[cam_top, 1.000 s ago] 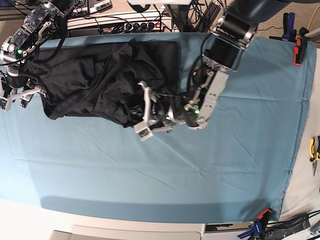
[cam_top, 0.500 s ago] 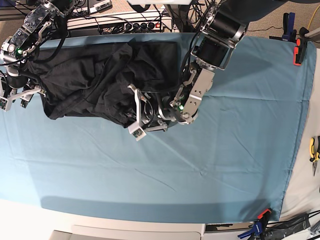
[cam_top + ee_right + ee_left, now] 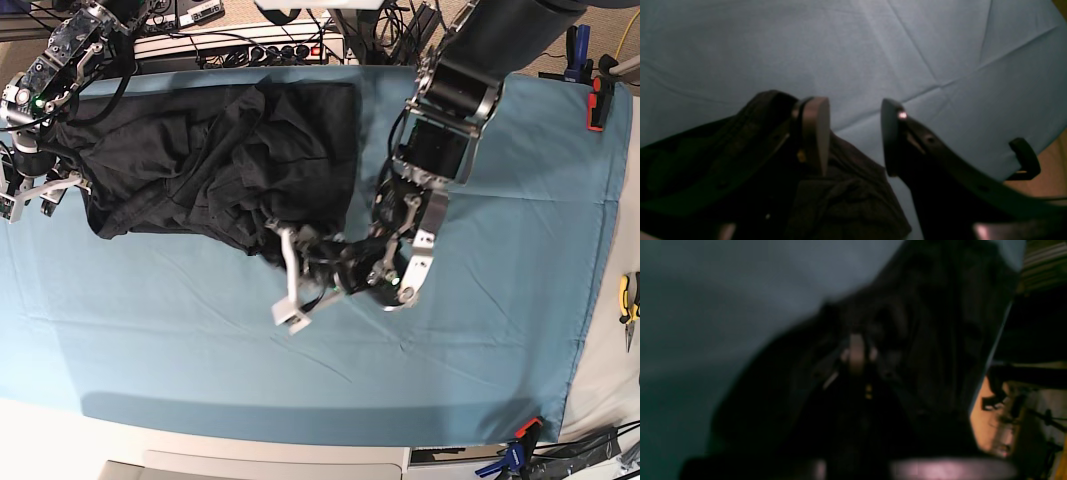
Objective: Fold the T-shirt properly
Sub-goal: 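Reposition the left gripper along the edge of the folded bundle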
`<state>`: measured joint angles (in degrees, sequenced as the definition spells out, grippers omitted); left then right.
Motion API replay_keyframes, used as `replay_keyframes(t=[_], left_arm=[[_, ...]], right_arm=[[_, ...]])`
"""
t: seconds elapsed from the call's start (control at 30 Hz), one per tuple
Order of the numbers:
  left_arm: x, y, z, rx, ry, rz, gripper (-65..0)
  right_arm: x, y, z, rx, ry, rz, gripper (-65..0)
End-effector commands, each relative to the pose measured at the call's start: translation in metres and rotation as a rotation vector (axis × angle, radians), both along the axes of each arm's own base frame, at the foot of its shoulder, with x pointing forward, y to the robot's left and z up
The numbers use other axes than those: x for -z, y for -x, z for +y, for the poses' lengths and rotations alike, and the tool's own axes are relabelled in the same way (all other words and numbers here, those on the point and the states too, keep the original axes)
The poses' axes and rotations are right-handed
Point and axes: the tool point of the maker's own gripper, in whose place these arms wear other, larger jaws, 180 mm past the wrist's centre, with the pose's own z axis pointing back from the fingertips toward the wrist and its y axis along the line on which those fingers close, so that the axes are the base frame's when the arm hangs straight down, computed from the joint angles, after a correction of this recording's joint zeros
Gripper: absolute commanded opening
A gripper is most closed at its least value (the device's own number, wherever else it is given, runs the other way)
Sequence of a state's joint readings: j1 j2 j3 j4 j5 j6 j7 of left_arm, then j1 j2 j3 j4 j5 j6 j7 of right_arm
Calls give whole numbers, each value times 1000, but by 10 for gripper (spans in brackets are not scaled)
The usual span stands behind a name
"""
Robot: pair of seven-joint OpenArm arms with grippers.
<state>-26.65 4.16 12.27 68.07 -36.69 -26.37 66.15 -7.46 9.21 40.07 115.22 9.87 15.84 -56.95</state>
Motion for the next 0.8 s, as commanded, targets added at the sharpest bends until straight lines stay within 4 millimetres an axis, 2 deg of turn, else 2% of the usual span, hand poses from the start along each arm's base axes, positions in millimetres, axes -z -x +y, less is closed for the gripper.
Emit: replay_keyframes(t=[0.0,0.2,0.3,0.37,0.47,0.63,0.77], left_arm=[[-11,-8,3,-4,14,-29,-650],[30,6,58,-59,-74,65,-650],[42,16,71,-72,-81,98,-650],[42,24,72,-56,-60,98,-650],[29,35,63,-10,18,73,-650],[-14,44,45,95,131,-55,-650],[-20,43,44,98,138,-77,-650]], right_arm=[[-16,-5,-4,-5,38,-46,-393],[-16,-5,-4,-5,38,-46,-393],[-16,-5,-4,-5,39,-46,-393],[-16,-5,-4,-5,39,-46,-393],[-17,-5,-4,-6,38,-47,-393],[-16,-5,-4,-6,38,-46,-393],[-16,-5,-4,-5,38,-45,-393]])
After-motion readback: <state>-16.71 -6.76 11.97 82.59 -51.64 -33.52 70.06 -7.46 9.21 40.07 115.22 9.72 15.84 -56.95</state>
